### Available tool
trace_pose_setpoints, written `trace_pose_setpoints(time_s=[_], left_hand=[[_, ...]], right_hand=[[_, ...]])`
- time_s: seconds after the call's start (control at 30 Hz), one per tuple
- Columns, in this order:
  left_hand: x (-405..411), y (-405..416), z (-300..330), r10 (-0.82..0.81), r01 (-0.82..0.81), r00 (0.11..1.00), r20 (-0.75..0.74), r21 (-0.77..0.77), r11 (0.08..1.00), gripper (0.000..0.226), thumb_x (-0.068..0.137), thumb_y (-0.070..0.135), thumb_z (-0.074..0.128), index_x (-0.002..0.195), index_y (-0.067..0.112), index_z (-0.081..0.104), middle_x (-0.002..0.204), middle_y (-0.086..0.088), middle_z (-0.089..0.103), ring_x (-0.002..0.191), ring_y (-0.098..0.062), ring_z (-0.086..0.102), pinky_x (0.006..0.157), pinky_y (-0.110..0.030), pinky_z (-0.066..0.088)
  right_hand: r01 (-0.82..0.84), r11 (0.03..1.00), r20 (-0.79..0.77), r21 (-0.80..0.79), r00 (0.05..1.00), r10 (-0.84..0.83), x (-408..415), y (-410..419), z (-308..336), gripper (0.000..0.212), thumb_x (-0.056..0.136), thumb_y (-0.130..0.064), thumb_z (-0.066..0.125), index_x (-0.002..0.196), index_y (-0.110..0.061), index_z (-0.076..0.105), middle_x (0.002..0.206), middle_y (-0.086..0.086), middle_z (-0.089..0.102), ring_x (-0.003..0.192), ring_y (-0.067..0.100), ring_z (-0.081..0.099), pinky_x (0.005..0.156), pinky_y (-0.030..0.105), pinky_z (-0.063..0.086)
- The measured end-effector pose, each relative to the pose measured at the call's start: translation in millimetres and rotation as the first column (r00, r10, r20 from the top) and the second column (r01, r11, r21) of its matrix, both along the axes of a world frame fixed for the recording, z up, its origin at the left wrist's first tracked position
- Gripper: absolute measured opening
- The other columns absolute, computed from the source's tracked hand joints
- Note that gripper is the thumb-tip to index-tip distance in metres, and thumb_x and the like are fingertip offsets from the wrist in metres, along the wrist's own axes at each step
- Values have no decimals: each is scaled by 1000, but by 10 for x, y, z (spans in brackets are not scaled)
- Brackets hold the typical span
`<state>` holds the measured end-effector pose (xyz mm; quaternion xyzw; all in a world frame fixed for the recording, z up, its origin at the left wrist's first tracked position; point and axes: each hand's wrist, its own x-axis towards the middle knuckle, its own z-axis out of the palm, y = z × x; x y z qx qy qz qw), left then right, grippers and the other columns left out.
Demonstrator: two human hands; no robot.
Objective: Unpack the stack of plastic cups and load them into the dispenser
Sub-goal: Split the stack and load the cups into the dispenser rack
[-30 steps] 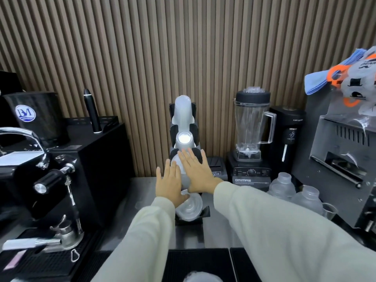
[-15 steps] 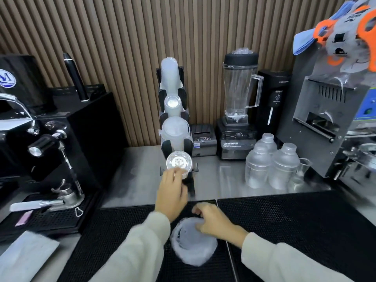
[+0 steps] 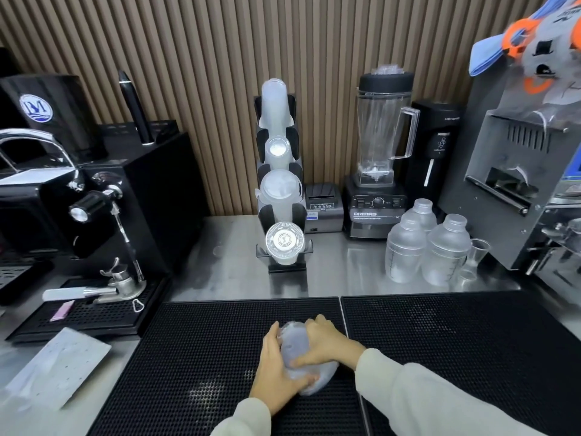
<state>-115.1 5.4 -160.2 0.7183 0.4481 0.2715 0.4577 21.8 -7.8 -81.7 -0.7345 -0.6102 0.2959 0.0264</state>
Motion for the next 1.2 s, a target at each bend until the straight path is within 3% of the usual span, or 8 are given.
trace_pose_setpoints(time_s=[0.1,0.2,0.37,0.5,0.83,0.97,1.07,1.2], left_hand=[[18,14,-21,15,-13,998,67,-20,1000,135,42,35,91,142,38,2,138,10,32,125,-7,42,107,-35,41],[22,13,-6,8,-6,994,111,-19,1000,139,41,27,90,143,36,-3,137,13,31,123,-4,44,105,-36,43],[23,-44,69,20,-19,996,87,-13,1000,149,33,48,93,145,33,-5,133,17,33,117,2,48,99,-22,45],[-1,-76,100,18,-18,998,66,0,1000,143,38,40,91,145,34,-5,131,19,33,119,3,45,100,-24,46],[-37,-72,101,30,-30,999,26,9,1000,132,46,44,87,142,35,-3,128,19,36,116,9,42,86,-8,40],[-39,-57,62,24,-24,1000,13,22,999,119,51,42,86,139,31,7,128,20,37,115,13,39,88,-3,36],[-22,-67,23,52,-51,998,-22,57,997,106,60,35,83,137,25,12,128,18,37,118,3,41,94,-9,31],[-29,-157,45,59,-39,991,-123,158,987,70,75,39,71,125,32,23,120,18,45,106,0,52,84,-15,44]], right_hand=[[-2,1000,58,28,998,0,-108,-8,-57,90,61,-53,68,126,2,39,127,19,39,120,35,38,101,35,35],[32,995,110,94,993,-42,-180,-20,-130,80,68,-41,71,127,1,38,128,18,37,119,34,40,99,36,39],[76,971,195,227,973,-121,-283,-70,-265,75,72,-38,65,130,-1,35,130,17,38,118,31,41,101,35,36],[85,975,188,207,974,-124,-244,-38,-263,83,66,-45,69,130,-4,35,131,15,36,120,34,39,102,41,35],[179,977,-164,115,974,-159,23,30,-144,106,37,-70,63,122,-8,45,123,11,41,120,30,42,102,40,41],[286,944,-229,162,942,-246,5,39,-185,113,30,-74,53,123,-10,48,122,10,48,120,26,44,102,37,42],[371,914,-264,166,910,-321,-31,49,-170,113,30,-74,52,123,-11,48,122,9,50,119,25,45,101,37,42],[444,882,-275,160,878,-392,-64,65,-142,108,31,-74,55,119,-12,49,121,7,55,116,26,49,98,37,45]])
